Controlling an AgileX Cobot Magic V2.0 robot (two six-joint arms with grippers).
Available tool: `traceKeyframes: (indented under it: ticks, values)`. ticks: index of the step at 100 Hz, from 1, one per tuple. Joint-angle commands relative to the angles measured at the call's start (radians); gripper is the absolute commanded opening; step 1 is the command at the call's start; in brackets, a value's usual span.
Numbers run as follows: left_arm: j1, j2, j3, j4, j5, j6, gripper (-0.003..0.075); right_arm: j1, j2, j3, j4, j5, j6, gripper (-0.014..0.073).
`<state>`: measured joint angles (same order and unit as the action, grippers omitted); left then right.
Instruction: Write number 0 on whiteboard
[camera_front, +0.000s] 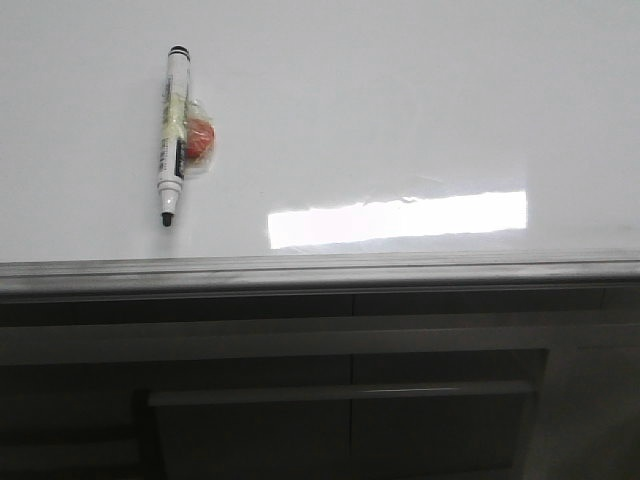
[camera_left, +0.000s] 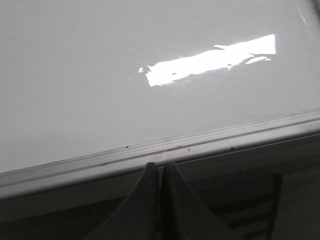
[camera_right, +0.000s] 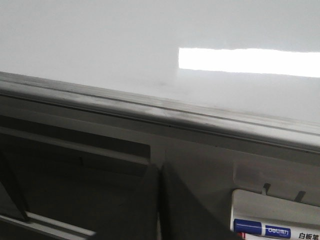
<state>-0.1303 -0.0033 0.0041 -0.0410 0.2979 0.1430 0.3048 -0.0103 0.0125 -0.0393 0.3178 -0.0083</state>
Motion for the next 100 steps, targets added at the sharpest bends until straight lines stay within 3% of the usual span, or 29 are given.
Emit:
traceKeyframes:
  ticks: [1,41,60,69,81,100]
  values:
    - [0.001,-0.029,0.032,-0.007,-0.078,-0.010,-0.0020,-0.008,-0.020,0.013,-0.012,-0.019,-0.005,-0.0069]
    - [0.001,-0.029,0.032,-0.007,-0.078,-0.010,-0.0020,-0.008,-0.020,0.013,-0.014,-0.043,-0.005,-0.0069]
    - [0.001,-0.029,0.032,0.005,-0.079,-0.010,-0.0020,-0.008,-0.020,0.013,-0.009,-0.197,-0.005,-0.0069]
    - [0.001,-0.029,0.032,-0.007,-0.114,-0.010,-0.0020,-0.008,-0.020,0.013,0.084,-0.330,-0.005,-0.0069]
    - [0.001,-0.029,0.032,-0.244,-0.245,-0.010,-0.0020,-0.008,-0.020,0.013,0.225,-0.546,-0.005,-0.0069]
    - [0.001,-0.029,0.032,-0.833,-0.402,-0.010,-0.0020,-0.008,-0.020,0.013,0.292,-0.885,-0.005,-0.0069]
